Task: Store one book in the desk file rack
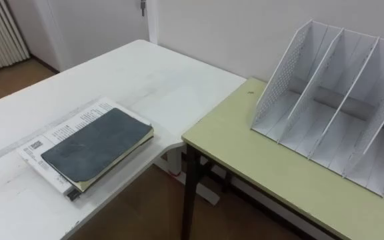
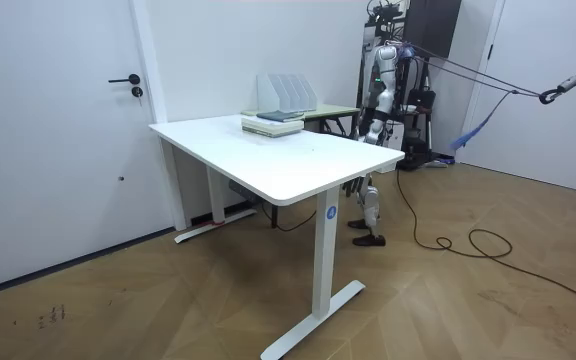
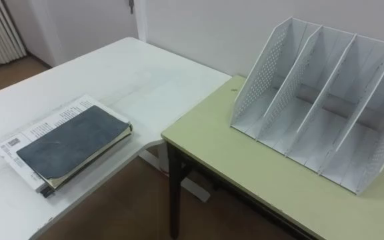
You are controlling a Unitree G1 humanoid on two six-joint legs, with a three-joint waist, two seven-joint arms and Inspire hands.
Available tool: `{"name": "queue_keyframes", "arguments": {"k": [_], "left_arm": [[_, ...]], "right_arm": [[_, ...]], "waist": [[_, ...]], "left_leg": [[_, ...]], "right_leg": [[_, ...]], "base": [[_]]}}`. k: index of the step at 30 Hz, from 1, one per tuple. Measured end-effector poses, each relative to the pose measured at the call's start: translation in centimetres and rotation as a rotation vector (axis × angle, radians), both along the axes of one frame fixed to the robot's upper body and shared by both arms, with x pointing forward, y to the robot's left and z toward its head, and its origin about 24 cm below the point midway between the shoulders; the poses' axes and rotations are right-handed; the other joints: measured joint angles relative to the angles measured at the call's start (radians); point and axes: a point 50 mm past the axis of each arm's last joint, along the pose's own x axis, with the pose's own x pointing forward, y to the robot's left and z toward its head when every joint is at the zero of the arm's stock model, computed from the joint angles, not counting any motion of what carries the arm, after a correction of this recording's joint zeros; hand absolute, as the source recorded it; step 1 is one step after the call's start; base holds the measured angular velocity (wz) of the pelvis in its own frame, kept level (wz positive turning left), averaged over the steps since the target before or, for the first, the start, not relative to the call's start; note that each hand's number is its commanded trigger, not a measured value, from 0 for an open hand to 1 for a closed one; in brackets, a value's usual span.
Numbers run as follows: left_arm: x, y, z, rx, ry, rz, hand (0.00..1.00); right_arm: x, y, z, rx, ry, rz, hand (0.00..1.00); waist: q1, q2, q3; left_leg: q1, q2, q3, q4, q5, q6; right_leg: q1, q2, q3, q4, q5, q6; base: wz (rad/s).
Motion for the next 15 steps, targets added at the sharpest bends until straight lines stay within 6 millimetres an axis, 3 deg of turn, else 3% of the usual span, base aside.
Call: {"name": "queue_keyframes", "arguments": {"k": [15], "left_arm": [[0.60,-0.11,0.03,0.007,-0.018,-0.011,0.00]], "right_arm": [[0.08,0.00,0.01,-0.002,-0.004,0.002,0.00]], "waist": [[-0.002,0.002,0.0001]], "left_leg": [[-0.001,0.000,-0.001,0.000,0.000,0.000]], "right_leg": [[0.000,0.000,-0.001,0.000,0.000,0.000]], "base": [[0.00]]}}
